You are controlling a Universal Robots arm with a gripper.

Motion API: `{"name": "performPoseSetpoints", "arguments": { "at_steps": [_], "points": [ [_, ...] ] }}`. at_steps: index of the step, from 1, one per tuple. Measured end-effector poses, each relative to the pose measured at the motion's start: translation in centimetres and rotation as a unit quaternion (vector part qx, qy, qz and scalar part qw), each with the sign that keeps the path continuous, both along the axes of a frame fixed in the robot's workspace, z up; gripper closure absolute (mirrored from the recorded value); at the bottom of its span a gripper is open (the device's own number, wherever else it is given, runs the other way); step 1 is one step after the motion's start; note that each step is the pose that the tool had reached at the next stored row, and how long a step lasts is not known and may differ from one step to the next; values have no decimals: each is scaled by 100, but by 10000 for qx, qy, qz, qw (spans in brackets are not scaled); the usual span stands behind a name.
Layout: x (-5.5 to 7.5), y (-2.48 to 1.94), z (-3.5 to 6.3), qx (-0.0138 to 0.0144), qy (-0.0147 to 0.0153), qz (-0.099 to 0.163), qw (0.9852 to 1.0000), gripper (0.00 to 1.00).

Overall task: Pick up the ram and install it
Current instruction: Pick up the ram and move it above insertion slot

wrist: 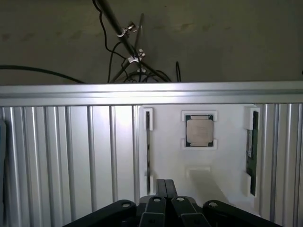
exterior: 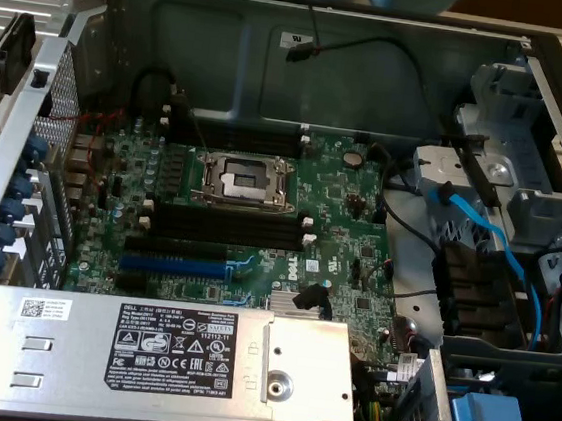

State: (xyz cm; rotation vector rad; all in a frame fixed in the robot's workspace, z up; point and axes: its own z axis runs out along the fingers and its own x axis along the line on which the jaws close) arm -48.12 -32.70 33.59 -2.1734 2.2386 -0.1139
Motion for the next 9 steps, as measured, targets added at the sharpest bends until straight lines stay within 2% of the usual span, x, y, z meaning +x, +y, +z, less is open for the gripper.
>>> {"name": "performPoseSetpoints", "arguments": {
  "at_steps": [6, 9],
  "points": [
    [0, -77, -109, 7, 0, 1, 10000, 89],
    [20, -95, -162, 6, 2, 3, 10000, 89]
  ]
}}
